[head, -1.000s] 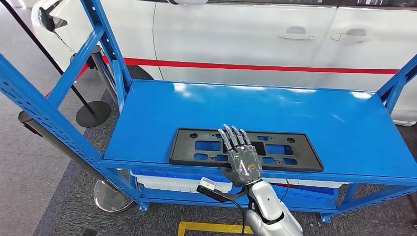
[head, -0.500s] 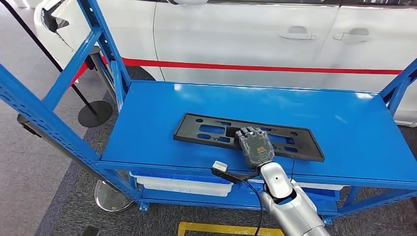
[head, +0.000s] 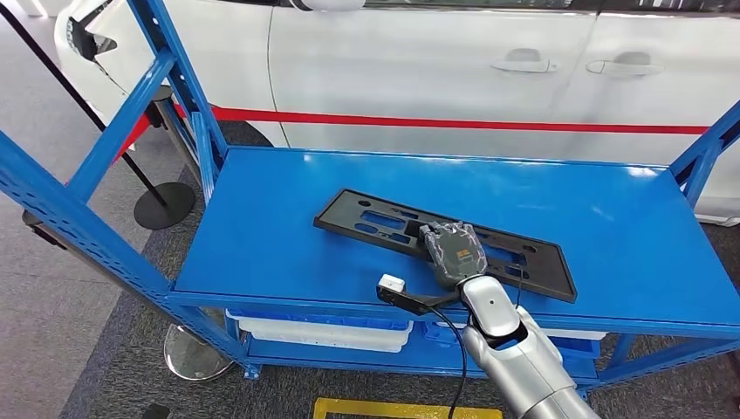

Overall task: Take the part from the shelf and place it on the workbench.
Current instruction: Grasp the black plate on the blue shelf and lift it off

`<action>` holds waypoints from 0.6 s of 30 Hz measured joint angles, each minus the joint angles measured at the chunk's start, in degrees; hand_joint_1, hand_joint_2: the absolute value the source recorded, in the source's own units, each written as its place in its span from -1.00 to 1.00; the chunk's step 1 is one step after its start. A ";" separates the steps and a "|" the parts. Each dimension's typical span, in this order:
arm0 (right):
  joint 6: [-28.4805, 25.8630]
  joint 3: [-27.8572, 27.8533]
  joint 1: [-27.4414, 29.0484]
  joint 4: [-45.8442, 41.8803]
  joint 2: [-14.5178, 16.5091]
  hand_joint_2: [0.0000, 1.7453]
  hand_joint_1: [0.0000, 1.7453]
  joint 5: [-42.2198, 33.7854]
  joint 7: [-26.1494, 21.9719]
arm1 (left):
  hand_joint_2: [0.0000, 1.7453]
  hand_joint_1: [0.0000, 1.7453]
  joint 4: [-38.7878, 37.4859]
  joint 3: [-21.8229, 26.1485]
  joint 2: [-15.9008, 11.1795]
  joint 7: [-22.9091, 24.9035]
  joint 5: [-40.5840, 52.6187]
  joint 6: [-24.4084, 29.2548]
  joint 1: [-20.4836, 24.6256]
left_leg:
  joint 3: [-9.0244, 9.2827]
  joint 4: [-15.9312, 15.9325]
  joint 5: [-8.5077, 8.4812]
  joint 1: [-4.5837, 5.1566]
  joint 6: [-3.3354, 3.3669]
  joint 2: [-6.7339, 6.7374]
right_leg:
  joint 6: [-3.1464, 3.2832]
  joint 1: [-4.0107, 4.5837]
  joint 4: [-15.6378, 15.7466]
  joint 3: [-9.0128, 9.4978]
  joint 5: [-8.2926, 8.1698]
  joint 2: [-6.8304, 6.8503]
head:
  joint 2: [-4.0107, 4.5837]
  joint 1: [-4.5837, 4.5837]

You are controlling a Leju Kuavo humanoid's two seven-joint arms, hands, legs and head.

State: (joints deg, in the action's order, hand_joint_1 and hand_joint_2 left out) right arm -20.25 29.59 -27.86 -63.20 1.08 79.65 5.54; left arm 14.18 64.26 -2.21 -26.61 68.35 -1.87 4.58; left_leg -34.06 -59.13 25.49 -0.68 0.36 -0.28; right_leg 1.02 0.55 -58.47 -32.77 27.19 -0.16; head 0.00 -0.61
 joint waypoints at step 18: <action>-1.26 -3.61 7.57 -17.37 1.48 1.00 1.00 -53.39 -24.68 | -1.00 -1.00 0.00 2.79 1.54 -0.58 -2.30 0.01 -1.69 | 0.89 -2.14 2.92 -1.21 -1.95 0.24 | 0.48 -0.67 1.44 0.90 -0.85 -0.41 | 0.00 0.27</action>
State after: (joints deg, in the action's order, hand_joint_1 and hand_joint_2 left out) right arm -21.51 25.98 -20.29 -80.57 2.56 26.26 -19.14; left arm 14.18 67.05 -0.67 -27.19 66.05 -1.86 2.89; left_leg -33.16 -61.26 28.40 -1.89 -1.59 -0.04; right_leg 1.50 -0.12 -57.03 -31.86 26.34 -0.57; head 0.00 -0.34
